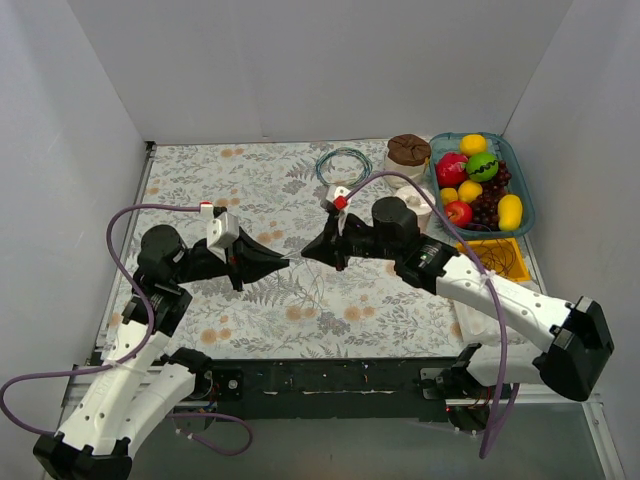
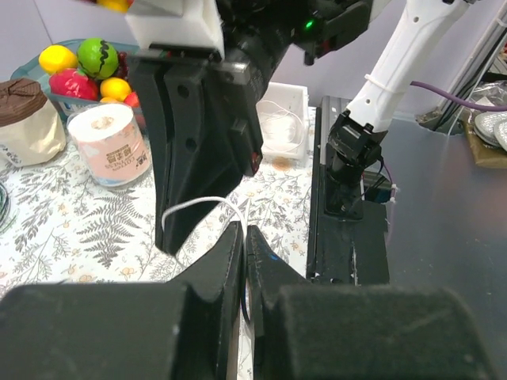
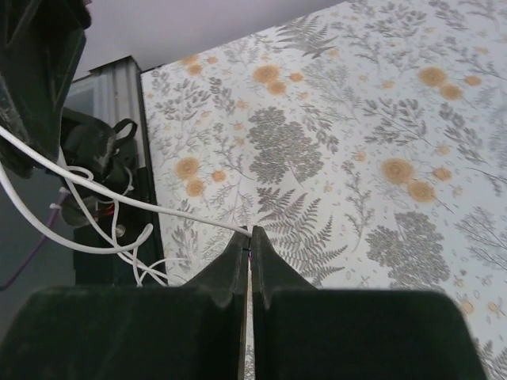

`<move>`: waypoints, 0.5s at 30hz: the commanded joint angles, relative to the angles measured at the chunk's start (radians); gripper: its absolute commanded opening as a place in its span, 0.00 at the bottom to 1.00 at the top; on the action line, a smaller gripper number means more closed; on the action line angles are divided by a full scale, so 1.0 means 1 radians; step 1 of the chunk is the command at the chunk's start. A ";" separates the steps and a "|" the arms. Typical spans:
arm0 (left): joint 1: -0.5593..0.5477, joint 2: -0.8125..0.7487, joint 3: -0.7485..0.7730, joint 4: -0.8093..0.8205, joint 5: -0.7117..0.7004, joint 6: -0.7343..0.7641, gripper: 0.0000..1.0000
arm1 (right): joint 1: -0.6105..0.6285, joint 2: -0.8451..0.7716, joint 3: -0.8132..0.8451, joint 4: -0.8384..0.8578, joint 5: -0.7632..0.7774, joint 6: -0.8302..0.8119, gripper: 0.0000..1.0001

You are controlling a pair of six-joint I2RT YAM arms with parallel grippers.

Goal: Untangle the cables

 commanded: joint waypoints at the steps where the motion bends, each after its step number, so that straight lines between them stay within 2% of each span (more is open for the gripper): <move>1: 0.006 -0.010 0.007 -0.100 -0.040 0.068 0.00 | -0.014 -0.118 0.063 -0.086 0.241 -0.060 0.01; 4: 0.006 -0.008 -0.028 -0.157 -0.059 0.149 0.00 | -0.027 -0.184 0.105 -0.150 0.339 -0.097 0.01; 8: 0.006 0.004 -0.078 -0.214 -0.107 0.249 0.02 | -0.027 -0.227 0.164 -0.229 0.370 -0.151 0.01; 15: 0.006 0.062 -0.118 -0.289 -0.182 0.353 0.20 | -0.025 -0.204 0.253 -0.252 0.349 -0.155 0.01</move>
